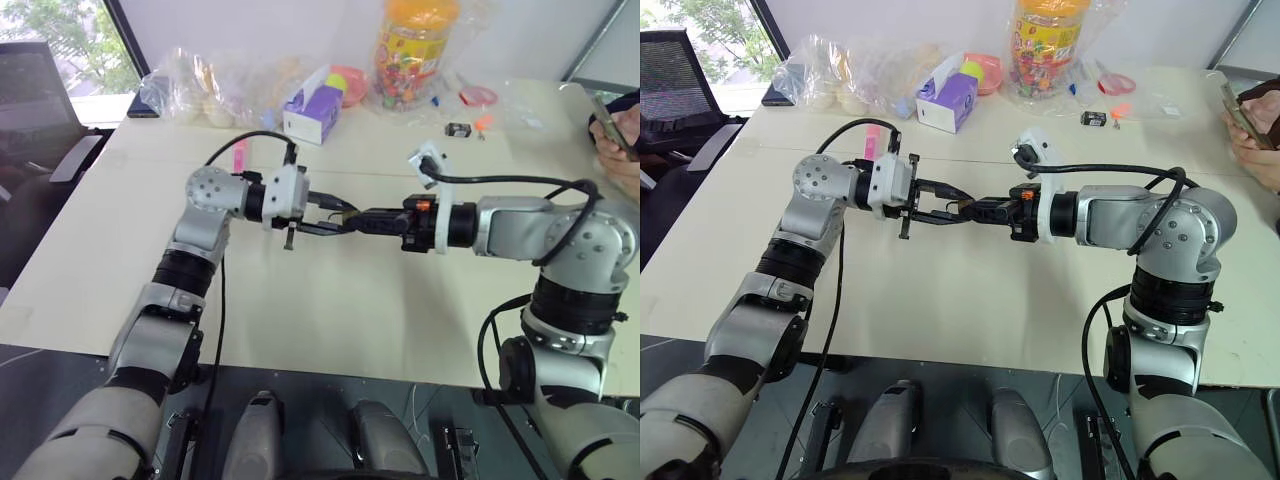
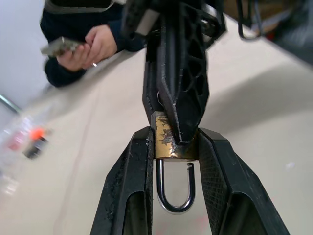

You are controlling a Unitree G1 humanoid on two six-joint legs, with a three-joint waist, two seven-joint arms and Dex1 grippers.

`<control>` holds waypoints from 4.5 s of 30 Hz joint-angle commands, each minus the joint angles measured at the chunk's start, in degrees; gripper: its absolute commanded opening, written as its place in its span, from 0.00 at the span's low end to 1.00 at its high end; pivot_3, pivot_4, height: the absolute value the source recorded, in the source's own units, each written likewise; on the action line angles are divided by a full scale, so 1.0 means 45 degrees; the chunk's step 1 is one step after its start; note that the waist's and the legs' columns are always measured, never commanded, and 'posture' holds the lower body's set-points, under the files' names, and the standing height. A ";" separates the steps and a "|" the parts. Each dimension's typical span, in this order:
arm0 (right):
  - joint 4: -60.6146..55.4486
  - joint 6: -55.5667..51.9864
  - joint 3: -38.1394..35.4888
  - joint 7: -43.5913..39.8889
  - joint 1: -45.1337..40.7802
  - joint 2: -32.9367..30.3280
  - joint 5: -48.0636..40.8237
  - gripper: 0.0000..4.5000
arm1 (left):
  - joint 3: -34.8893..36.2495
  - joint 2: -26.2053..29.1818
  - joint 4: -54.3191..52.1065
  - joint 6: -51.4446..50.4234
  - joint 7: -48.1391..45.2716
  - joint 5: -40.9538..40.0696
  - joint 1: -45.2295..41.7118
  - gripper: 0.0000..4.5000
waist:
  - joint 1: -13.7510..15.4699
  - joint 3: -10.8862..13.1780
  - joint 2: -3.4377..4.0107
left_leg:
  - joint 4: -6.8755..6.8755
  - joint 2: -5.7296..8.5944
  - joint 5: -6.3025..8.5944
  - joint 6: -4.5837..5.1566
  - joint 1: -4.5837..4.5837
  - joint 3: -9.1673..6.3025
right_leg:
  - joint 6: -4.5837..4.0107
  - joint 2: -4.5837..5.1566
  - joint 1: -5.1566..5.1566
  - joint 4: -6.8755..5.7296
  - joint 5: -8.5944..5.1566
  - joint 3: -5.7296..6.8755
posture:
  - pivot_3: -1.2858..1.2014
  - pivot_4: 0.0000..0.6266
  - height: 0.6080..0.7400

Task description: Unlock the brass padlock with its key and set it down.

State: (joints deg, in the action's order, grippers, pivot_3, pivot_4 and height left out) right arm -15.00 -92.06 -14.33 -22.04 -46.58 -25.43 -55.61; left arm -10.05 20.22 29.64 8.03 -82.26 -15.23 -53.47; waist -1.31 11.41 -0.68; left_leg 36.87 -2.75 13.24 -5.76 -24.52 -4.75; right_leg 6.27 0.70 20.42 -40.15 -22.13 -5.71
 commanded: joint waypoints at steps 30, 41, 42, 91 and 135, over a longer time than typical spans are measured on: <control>-0.0315 -0.0095 -0.0463 0.0236 -0.0407 -0.0224 -0.0335 0.00 | 0.0489 0.0800 -0.1202 0.0124 0.0289 -0.0514 0.0436 0.71 | -0.0261 0.0002 0.0003 | -0.0023 -0.0004 0.0000 -0.0001 0.0000 0.0000 | -0.0001 -0.0001 0.0008 0.0006 -0.0001 -0.0001 | 0.52 0.24 1.00; 0.0149 -0.0097 -0.1342 0.0863 -0.0463 -0.0130 -0.0409 0.00 | 0.1166 0.0970 -0.0042 0.0694 0.1357 -0.0308 0.0507 0.71 | -0.0241 0.0003 0.0005 | -0.0041 -0.0003 0.0000 -0.0001 0.0000 0.0002 | -0.0001 0.0002 0.0016 0.0011 -0.0001 -0.0002 | 0.52 0.24 1.00; 0.0185 -0.0097 -0.1451 0.0973 -0.0466 -0.0079 -0.0535 0.00 | 0.1230 0.0835 -0.0225 0.0474 0.1558 -0.0450 0.0559 0.71 | -0.0243 0.0003 0.0005 | -0.0041 -0.0002 -0.0001 -0.0001 -0.0002 0.0002 | -0.0001 0.0004 0.0015 0.0012 -0.0001 -0.0001 | 0.52 0.24 1.00; 0.1168 0.0723 -0.1780 0.4544 0.0978 0.0246 -0.3693 0.00 | 0.2143 -0.0038 0.0146 -0.3918 0.2962 -0.1240 0.0560 0.01 | -0.0277 0.0003 0.0005 | -0.0118 -0.0003 -0.0010 -0.0012 0.0007 0.0008 | -0.0002 0.0004 0.0029 0.0041 -0.0001 -0.0005 | 0.52 0.24 1.00; -0.0224 0.2214 -0.1349 0.0771 0.5617 -0.3905 -0.0966 1.00 | 0.1846 0.1407 -0.2670 -0.4509 0.2913 -0.0995 0.2670 0.00 | 0.0093 -0.0001 0.0002 | -0.0153 0.0003 -0.0049 -0.0061 0.0013 0.0006 | -0.0002 0.0011 0.0010 0.0081 0.0000 -0.0005 | 0.52 0.24 1.00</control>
State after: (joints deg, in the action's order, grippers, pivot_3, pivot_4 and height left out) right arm -11.73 -83.21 -20.51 -15.45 -21.52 -41.14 -59.59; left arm -1.55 25.92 20.89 -11.26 -68.69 -18.79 -41.19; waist -0.89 11.41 -0.67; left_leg 36.17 -2.73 13.02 -6.03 -24.45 -4.72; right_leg 6.26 0.75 20.47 -39.79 -22.13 -5.73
